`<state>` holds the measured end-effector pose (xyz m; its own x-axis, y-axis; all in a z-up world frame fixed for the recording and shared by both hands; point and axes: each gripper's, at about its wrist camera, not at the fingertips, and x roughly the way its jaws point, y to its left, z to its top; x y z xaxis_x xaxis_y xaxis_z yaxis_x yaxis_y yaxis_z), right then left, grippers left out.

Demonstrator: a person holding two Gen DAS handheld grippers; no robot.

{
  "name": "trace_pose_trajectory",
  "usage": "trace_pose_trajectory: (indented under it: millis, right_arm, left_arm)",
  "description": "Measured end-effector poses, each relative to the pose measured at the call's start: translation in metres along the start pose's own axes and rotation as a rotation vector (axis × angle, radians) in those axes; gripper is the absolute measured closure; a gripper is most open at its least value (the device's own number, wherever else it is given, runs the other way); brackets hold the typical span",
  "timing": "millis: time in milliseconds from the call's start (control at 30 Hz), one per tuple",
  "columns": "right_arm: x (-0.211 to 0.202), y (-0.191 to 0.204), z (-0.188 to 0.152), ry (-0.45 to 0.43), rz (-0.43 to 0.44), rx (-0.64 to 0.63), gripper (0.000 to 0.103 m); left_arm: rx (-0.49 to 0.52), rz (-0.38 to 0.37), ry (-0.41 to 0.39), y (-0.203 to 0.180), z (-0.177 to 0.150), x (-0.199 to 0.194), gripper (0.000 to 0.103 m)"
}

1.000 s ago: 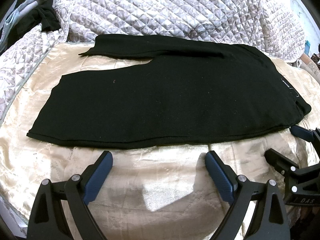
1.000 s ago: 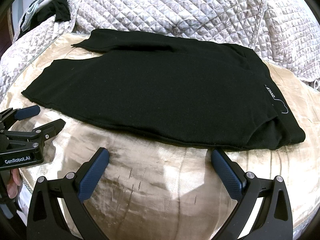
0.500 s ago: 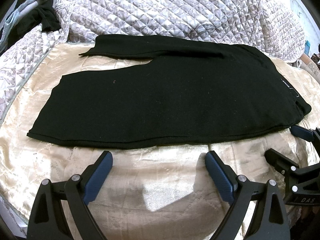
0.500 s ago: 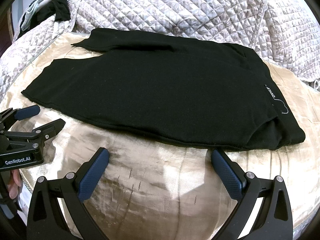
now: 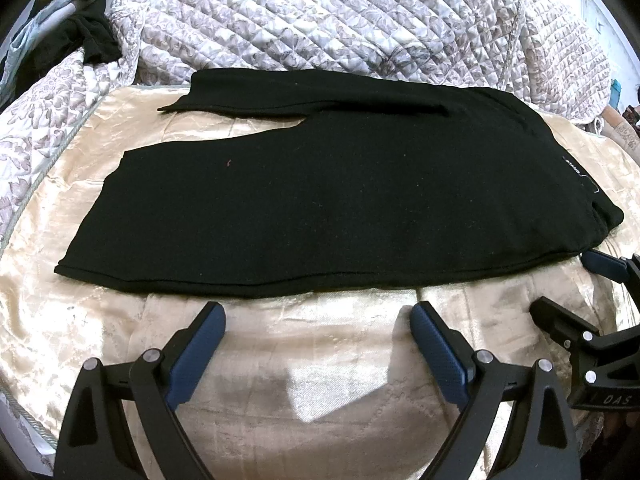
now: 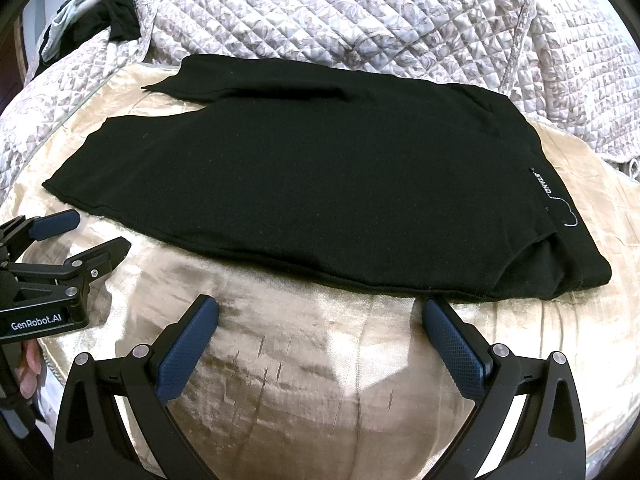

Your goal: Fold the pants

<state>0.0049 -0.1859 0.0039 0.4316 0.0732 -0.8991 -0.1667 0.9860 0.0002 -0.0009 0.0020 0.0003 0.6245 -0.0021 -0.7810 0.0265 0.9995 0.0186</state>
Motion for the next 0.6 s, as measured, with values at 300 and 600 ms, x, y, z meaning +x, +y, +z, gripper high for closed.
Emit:
trace_pose_trajectory:
  millis: [300, 600]
  right_arm:
    - [0.0004, -0.0004, -0.0032, 0.003, 0.005, -0.003, 0.001]
    - [-0.0070, -0.0005, -0.0026, -0.005, 0.016, -0.005, 0.001]
  left_arm:
    - [0.001, 0.000, 0.000, -0.0002, 0.0001, -0.0001, 0.008]
    - [0.011, -0.003, -0.003, -0.0001, 0.0018, -0.0028, 0.008]
